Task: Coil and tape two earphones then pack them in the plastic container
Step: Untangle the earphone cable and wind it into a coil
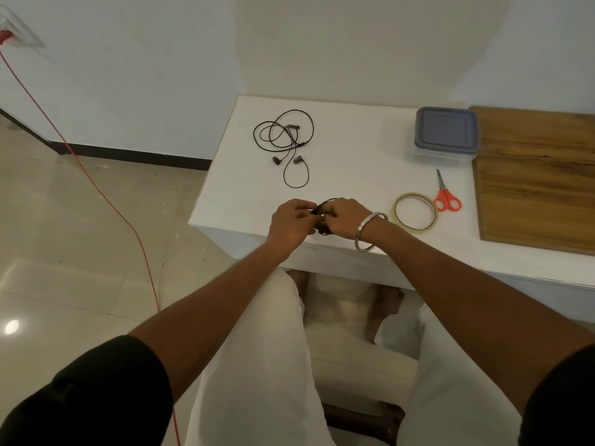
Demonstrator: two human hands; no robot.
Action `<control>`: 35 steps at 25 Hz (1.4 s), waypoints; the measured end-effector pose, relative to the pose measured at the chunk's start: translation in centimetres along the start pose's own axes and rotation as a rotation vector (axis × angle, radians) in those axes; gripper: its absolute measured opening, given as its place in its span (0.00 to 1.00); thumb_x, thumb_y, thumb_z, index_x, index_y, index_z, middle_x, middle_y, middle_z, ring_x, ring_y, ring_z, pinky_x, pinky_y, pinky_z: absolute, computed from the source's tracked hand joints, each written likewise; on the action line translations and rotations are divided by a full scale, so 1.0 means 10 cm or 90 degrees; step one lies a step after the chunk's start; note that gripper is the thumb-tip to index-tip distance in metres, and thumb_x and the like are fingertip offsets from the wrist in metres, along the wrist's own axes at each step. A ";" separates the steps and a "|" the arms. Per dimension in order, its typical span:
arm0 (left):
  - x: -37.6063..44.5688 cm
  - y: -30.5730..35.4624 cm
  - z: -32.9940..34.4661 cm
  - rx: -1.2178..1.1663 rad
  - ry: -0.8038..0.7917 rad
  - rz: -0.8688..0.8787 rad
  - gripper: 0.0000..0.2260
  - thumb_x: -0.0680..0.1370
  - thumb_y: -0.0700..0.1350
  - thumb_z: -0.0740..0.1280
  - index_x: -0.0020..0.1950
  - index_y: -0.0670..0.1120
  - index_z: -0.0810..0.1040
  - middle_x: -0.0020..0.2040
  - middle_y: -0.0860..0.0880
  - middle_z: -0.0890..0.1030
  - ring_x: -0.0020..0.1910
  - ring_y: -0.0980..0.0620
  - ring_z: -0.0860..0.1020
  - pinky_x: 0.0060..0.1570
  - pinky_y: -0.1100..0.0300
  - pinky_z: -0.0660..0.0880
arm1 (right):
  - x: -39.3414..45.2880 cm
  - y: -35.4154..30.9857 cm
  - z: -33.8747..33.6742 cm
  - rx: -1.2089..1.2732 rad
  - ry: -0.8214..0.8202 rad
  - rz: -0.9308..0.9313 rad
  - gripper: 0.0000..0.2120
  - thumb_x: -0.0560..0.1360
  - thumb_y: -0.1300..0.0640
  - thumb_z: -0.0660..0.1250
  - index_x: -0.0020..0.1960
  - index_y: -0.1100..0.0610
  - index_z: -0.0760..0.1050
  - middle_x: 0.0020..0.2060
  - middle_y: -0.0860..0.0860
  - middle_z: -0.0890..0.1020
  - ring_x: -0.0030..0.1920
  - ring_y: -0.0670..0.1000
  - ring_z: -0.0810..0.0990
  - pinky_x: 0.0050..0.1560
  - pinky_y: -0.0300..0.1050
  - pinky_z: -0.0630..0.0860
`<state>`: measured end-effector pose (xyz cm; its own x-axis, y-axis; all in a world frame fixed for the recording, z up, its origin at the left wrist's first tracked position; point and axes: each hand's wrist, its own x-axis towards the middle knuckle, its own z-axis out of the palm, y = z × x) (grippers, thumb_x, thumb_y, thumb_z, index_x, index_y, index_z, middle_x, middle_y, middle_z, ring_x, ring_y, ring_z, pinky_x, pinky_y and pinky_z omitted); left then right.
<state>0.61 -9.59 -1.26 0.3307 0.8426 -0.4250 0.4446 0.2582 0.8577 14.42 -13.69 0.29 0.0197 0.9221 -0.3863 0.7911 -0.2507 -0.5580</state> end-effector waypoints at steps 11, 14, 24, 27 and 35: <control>0.01 0.03 -0.04 -0.249 -0.090 -0.056 0.11 0.78 0.30 0.62 0.58 0.36 0.77 0.47 0.43 0.82 0.44 0.51 0.83 0.49 0.63 0.81 | -0.05 0.07 -0.07 0.155 0.096 -0.012 0.09 0.77 0.60 0.64 0.52 0.61 0.81 0.39 0.53 0.82 0.32 0.40 0.78 0.30 0.23 0.70; 0.03 0.02 -0.04 -0.268 -0.120 -0.076 0.12 0.79 0.30 0.60 0.62 0.35 0.75 0.48 0.43 0.82 0.45 0.51 0.83 0.46 0.65 0.80 | -0.03 0.09 -0.06 0.186 0.138 -0.015 0.08 0.76 0.58 0.66 0.48 0.60 0.83 0.41 0.56 0.83 0.38 0.50 0.82 0.34 0.28 0.74; 0.10 0.06 0.02 -0.236 -0.215 -0.012 0.12 0.80 0.32 0.61 0.62 0.33 0.75 0.56 0.38 0.81 0.53 0.46 0.82 0.54 0.62 0.79 | -0.02 0.11 -0.03 0.235 0.230 0.019 0.13 0.75 0.49 0.69 0.41 0.59 0.78 0.33 0.58 0.82 0.29 0.55 0.83 0.32 0.44 0.82; 0.13 0.05 0.00 -0.230 -0.191 -0.030 0.12 0.80 0.33 0.60 0.63 0.33 0.75 0.58 0.37 0.80 0.55 0.45 0.81 0.58 0.58 0.78 | -0.04 0.16 -0.10 0.230 0.165 -0.037 0.12 0.78 0.54 0.65 0.45 0.63 0.81 0.38 0.59 0.83 0.37 0.57 0.84 0.40 0.47 0.83; 0.09 0.00 0.00 -0.123 -0.180 0.093 0.14 0.80 0.41 0.66 0.65 0.38 0.77 0.55 0.41 0.83 0.52 0.50 0.83 0.58 0.59 0.78 | -0.03 0.16 -0.04 0.263 0.176 -0.015 0.07 0.76 0.62 0.65 0.50 0.61 0.81 0.42 0.59 0.83 0.40 0.56 0.84 0.42 0.50 0.83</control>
<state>0.89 -8.77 -1.61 0.6078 0.7203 -0.3344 0.2199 0.2519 0.9424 15.95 -14.30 -0.20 0.2106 0.9586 -0.1914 0.4855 -0.2725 -0.8307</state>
